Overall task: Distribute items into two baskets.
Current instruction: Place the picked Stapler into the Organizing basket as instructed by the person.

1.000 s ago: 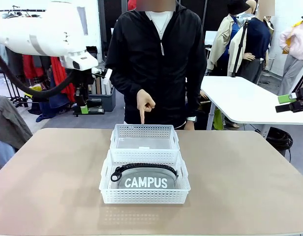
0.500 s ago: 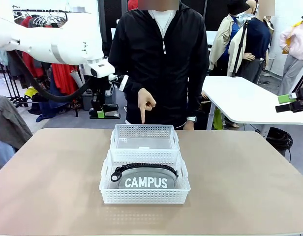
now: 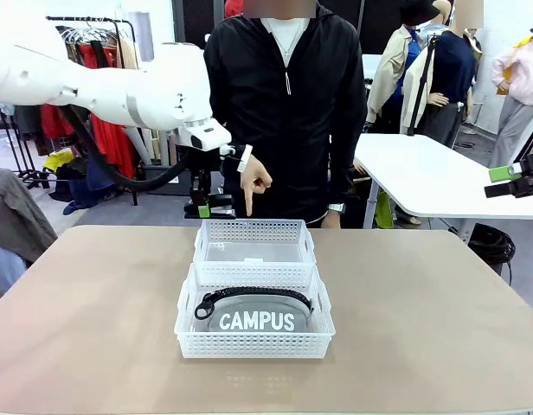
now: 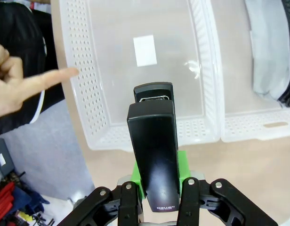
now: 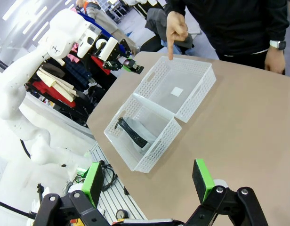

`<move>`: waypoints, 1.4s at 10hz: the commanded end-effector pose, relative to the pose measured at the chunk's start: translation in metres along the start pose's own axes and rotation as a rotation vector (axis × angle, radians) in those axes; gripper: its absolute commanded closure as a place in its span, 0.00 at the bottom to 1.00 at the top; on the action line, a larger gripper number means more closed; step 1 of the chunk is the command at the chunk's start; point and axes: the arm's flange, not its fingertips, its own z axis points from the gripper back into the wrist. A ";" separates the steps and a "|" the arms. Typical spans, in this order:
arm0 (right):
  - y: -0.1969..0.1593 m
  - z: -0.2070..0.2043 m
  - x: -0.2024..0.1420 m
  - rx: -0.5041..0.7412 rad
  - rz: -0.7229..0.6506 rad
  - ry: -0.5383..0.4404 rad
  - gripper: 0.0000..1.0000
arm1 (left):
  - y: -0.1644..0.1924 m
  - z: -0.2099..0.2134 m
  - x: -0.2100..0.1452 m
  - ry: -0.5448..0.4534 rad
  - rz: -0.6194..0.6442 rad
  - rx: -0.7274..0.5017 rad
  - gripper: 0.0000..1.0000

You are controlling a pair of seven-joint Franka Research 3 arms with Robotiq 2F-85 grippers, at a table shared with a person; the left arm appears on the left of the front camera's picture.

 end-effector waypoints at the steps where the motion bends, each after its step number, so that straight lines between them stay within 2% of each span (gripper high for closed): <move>1: 0.002 -0.001 0.001 0.003 0.003 -0.002 0.00 | 0.015 -0.003 0.016 0.038 -0.001 0.005 1.00; 8: 0.002 -0.001 0.001 0.003 0.003 -0.002 0.00 | 0.022 -0.052 0.079 0.049 -0.053 -0.043 1.00; 14: 0.002 -0.001 0.001 0.003 0.003 -0.002 0.00 | 0.019 -0.104 0.092 0.053 -0.063 -0.013 1.00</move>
